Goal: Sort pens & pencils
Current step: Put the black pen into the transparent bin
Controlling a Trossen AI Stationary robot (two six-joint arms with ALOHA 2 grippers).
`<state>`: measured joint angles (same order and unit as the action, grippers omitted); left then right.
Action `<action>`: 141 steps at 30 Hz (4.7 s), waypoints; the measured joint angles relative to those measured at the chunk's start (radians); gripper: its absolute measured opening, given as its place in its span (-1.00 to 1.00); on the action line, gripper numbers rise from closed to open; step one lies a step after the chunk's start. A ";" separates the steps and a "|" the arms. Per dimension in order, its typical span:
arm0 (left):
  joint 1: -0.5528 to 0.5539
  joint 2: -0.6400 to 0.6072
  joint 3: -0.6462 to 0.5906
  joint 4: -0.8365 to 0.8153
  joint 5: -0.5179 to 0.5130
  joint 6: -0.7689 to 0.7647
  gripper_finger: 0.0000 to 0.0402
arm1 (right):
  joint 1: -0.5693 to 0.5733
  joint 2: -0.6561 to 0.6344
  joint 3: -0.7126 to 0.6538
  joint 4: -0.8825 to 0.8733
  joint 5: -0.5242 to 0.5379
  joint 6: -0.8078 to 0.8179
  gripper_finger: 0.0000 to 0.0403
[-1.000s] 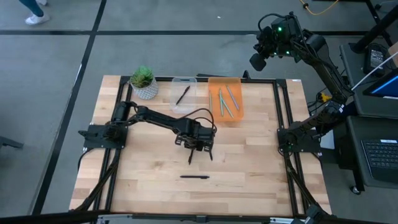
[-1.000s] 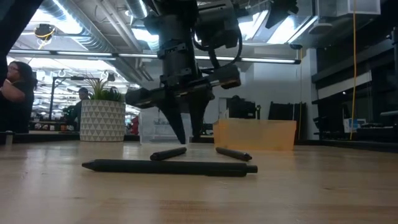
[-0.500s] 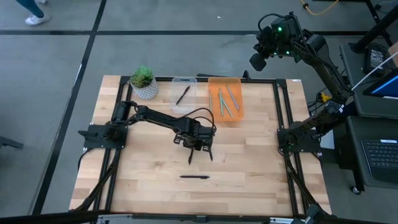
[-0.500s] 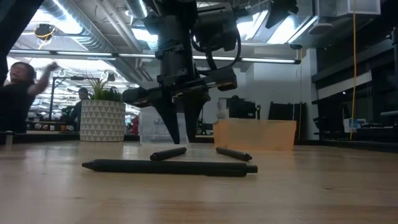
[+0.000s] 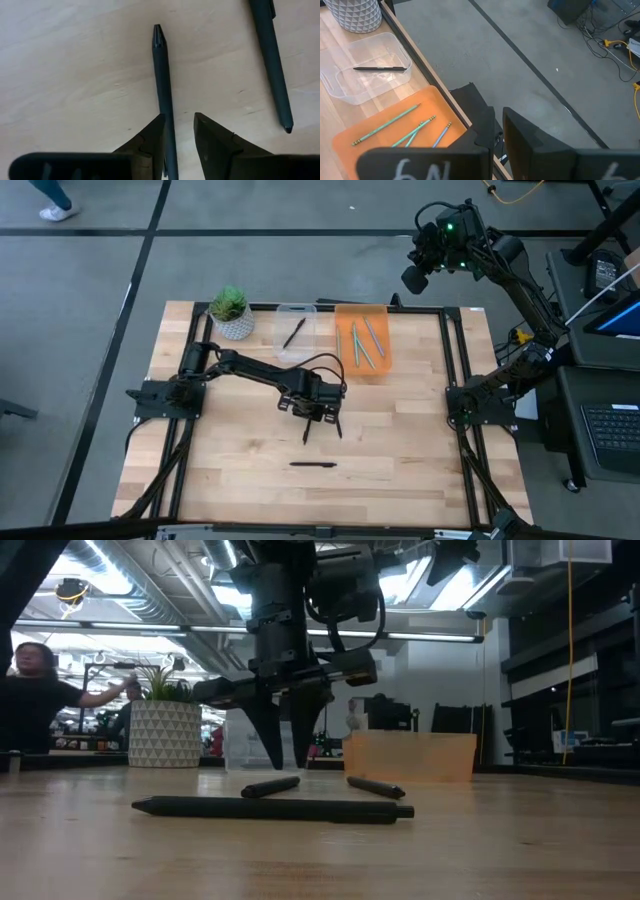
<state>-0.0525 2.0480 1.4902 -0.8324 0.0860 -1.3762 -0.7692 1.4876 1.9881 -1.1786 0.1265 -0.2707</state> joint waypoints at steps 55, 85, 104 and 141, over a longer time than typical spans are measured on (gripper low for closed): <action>0.000 0.010 -0.074 0.085 0.011 0.048 -0.93 | 0.000 0.000 0.000 0.017 -0.051 0.004 -0.80; 0.002 0.000 0.545 -0.677 -0.190 0.185 -0.94 | 0.000 0.000 0.000 0.023 -0.050 0.000 -0.80; 0.253 0.000 0.561 -0.738 -0.201 0.514 -0.94 | 0.000 0.000 0.000 0.067 -0.050 0.013 -0.80; 0.699 0.158 0.561 -0.503 -0.103 1.125 -0.94 | 0.000 0.000 0.000 0.116 -0.048 0.060 -0.80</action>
<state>0.6464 2.2063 2.0510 -1.3357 -0.0166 -0.2512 -0.7694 1.4876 1.9881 -1.0627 0.0780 -0.2108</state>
